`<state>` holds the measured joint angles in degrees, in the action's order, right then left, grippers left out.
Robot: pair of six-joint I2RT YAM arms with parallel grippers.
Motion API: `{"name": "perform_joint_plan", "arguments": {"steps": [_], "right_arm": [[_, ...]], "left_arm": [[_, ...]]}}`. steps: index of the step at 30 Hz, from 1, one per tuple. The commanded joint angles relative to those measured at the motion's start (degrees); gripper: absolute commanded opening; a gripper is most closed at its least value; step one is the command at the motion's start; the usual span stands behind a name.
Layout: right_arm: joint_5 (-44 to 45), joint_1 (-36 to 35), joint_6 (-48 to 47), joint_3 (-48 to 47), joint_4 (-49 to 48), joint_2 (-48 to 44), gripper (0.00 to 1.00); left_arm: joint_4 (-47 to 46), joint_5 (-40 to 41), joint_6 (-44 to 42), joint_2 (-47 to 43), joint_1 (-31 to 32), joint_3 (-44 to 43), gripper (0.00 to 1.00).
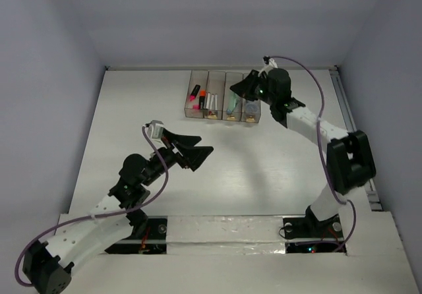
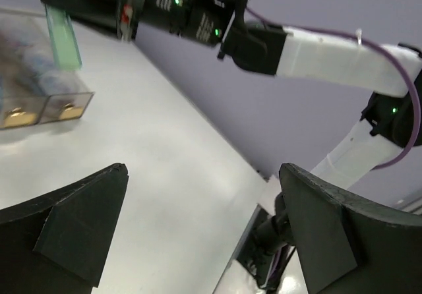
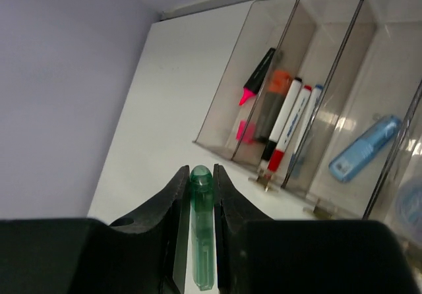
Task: Sort the stationery into containers
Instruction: Place the pen in the storage box.
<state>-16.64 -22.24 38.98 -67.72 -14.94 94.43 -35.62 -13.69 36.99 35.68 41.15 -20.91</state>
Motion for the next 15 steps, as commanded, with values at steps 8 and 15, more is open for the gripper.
{"name": "perform_joint_plan", "arguments": {"steps": [8, 15], "right_arm": [[2.05, 3.16, -10.06, -23.58, 10.71, 22.63, 0.00], [3.28, 3.17, -13.14, -35.18, 19.41, 31.07, 0.43]], "left_arm": [[23.30, 11.84, -5.53, -13.18, -0.01, -1.06, 0.99], [23.92, 13.17, -4.83, -13.45, -0.01, -1.41, 0.99]]}}
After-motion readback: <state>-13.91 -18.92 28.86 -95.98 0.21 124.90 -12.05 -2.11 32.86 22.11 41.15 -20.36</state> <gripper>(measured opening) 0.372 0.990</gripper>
